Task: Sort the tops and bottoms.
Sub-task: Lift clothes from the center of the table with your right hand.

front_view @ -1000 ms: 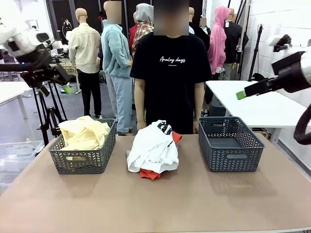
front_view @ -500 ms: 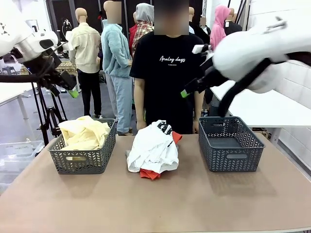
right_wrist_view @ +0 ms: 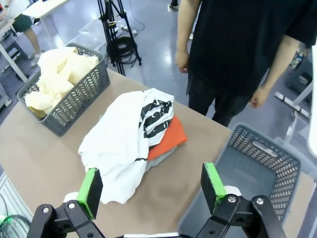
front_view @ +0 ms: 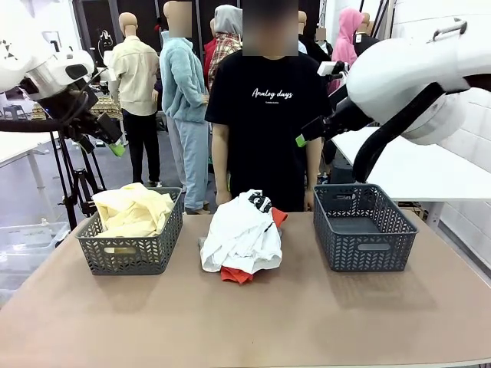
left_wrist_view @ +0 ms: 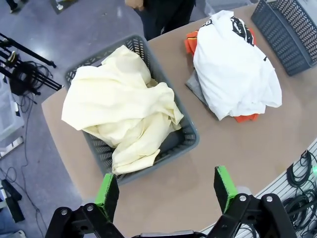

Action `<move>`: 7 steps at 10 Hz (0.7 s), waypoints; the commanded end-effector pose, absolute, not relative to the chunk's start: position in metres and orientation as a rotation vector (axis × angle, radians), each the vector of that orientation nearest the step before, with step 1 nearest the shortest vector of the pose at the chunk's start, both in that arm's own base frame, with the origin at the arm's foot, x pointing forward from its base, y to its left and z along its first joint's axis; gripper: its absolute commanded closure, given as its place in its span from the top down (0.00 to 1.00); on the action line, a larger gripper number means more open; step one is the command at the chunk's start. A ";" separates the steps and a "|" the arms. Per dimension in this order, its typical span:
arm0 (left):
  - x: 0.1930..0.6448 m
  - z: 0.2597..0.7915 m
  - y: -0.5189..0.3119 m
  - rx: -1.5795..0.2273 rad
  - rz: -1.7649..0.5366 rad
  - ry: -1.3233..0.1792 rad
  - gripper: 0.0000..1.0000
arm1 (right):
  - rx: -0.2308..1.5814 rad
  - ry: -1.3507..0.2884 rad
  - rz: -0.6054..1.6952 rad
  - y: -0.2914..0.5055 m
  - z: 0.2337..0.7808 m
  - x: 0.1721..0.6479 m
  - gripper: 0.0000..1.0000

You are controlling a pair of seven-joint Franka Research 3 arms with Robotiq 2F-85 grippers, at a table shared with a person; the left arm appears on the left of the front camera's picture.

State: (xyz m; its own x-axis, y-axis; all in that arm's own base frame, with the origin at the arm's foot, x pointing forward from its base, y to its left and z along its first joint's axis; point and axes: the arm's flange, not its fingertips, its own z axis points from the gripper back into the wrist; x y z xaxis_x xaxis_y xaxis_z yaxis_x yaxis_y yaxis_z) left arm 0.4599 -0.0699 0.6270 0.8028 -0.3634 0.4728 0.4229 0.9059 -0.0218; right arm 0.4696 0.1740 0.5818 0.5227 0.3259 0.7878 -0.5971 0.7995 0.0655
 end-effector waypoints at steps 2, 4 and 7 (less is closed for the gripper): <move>0.454 0.627 -0.075 -0.072 -0.436 -0.512 1.00 | 0.362 -0.829 0.659 0.221 0.545 0.535 1.00; 0.460 0.629 -0.073 -0.100 -0.437 -0.494 1.00 | 0.301 -0.759 0.749 0.271 0.530 0.573 1.00; 0.460 0.629 -0.073 -0.100 -0.437 -0.494 1.00 | 0.324 -0.576 0.848 0.327 0.498 0.622 1.00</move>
